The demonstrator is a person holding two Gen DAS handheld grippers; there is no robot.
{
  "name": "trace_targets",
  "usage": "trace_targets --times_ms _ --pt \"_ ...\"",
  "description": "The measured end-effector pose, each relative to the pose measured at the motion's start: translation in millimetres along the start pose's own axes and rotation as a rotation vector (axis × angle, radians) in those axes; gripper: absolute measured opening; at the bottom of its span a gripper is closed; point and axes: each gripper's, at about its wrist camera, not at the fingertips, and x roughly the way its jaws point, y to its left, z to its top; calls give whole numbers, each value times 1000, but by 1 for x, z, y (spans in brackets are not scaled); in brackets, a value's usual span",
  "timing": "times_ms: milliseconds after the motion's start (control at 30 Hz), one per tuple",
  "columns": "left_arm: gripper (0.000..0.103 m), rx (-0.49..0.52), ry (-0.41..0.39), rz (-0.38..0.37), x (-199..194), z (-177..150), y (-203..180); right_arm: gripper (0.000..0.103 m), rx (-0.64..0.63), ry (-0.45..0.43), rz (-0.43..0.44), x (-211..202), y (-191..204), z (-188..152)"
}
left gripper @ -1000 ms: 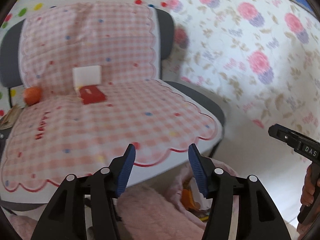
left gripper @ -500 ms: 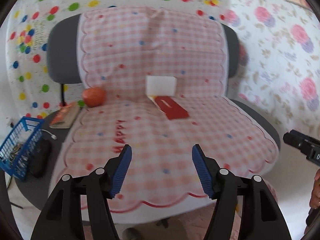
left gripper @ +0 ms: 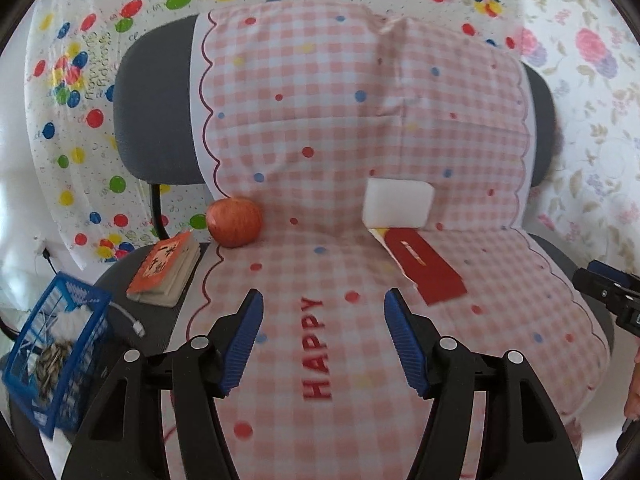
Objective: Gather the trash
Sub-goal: 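Move both grippers back over the chair seat toward the remaining trash, then grasp the white foam block with the right gripper while the left approaches the red box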
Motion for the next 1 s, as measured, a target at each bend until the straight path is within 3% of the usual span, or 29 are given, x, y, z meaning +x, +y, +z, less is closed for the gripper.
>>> trace_targets --times_ms 200,367,667,933,1000 --pt "64 3 31 24 48 19 8 55 -4 25 26 57 6 29" --pt "64 -11 36 22 80 33 20 48 -41 24 139 119 15 52" --pt "64 -28 78 42 129 45 32 48 -86 46 118 209 19 94" --pt "64 -23 105 37 139 42 34 52 -126 39 110 228 28 102" --pt "64 -24 112 34 137 40 34 39 -113 49 156 226 25 102"
